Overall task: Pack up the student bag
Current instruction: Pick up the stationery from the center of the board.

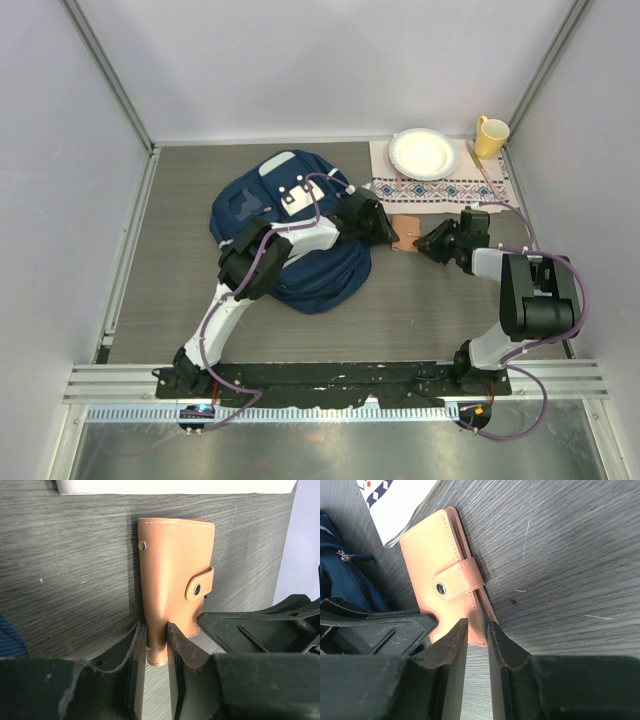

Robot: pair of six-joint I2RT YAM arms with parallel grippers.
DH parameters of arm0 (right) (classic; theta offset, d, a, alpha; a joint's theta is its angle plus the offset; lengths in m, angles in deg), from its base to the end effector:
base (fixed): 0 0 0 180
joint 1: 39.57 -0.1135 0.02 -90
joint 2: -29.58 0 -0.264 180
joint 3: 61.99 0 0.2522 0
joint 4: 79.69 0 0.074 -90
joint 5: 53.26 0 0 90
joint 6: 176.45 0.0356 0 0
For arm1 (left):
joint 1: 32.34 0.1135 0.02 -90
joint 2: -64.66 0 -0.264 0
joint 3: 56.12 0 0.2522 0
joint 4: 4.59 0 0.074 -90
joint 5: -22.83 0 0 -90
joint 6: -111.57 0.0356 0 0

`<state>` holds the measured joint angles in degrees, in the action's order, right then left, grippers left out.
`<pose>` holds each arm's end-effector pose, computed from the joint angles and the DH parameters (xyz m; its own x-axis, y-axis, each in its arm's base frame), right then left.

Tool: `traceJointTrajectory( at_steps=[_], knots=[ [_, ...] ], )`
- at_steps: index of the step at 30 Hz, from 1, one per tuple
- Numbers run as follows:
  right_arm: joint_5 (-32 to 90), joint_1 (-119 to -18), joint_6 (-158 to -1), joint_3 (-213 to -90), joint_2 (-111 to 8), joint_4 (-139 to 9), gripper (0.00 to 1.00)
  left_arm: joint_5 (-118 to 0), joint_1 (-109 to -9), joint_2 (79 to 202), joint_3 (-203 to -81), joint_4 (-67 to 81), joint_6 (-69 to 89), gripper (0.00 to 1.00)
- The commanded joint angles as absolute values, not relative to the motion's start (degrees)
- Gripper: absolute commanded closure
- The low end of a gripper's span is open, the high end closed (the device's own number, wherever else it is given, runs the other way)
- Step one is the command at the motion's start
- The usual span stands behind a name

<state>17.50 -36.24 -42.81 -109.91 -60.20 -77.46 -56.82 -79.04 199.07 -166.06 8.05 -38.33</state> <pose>0.2843 -0.0048 0.1343 -0.6279 0.6892 -0.3616 0.3481 0.6642 0.6616 0.3528 -0.3837 0.1318 -0.9119 -0.2733 -0.3062 0.0503 0.6659 -0.7443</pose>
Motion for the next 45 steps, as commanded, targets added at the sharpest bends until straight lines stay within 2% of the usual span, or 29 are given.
traceJointTrajectory(
  at_steps=[1,6,7,10,12,19,24,27,28,30,33,36,37,40,45],
  knots=[
    [14.95,-37.20,-41.72,-110.03,-60.33,-79.20,0.72,-54.78,-80.07,201.68,-164.54,10.05,-38.72,0.75],
    [14.16,-37.20,-40.58,-109.33,-59.98,-80.17,0.69,-54.60,-80.24,201.94,-164.62,9.87,-38.99,0.75],
    [14.24,-37.20,-40.22,-109.07,-59.72,-80.17,0.64,-54.60,-80.24,201.86,-164.62,9.87,-38.90,0.75],
    [15.03,-37.20,-38.99,-108.01,-59.81,-81.22,0.55,-54.69,-80.33,201.94,-164.62,9.87,-38.99,0.75],
    [16.26,-37.20,-38.64,-107.57,-59.89,-81.75,0.55,-54.60,-80.33,202.03,-164.71,9.70,-39.08,0.75],
    [12.93,-37.20,-36.88,-106.08,-62.35,-86.58,0.69,-54.43,-80.42,202.12,-164.71,9.70,-39.16,0.74],
    [12.75,-37.29,-35.74,-104.24,-59.99,-90.01,0.73,-54.25,-80.33,202.03,-164.89,9.52,-39.08,0.74],
    [12.75,-37.20,-36.18,-104.41,-59.45,-90.01,0.84,-54.25,-80.33,202.12,-164.80,9.52,-39.08,0.74],
    [12.57,-37.20,-36.18,-104.49,-59.54,-90.01,0.93,-54.16,-80.42,202.03,-164.71,9.52,-39.08,0.73],
    [12.40,-37.20,-36.35,-104.85,-59.72,-89.49,0.96,-54.08,-80.42,202.03,-164.71,9.52,-39.08,0.72],
    [13.18,-37.20,-37.14,-105.11,-59.28,-88.00,0.99,-54.16,-80.42,201.59,-164.36,9.44,-38.72,0.67],
    [15.46,-37.20,-38.64,-105.81,-57.35,-84.75,0.99,-54.78,-80.42,199.75,-162.96,9.43,-38.29,0.54],
    [15.91,-37.20,-39.16,-106.07,-56.74,-83.87,0.99,-55.21,-80.42,199.31,-162.52,7.69,-38.20,0.43],
    [17.58,-37.11,-40.13,-106.60,-54.01,-80.97,0.99,-55.92,-80.51,196.94,-161.72,8.11,-36.71,0.32],
    [18.02,-36.94,-40.13,-107.04,-48.30,-78.07,0.99,-58.90,-80.42,192.81,-161.90,12.32,-32.76,0.22]
  ],
)
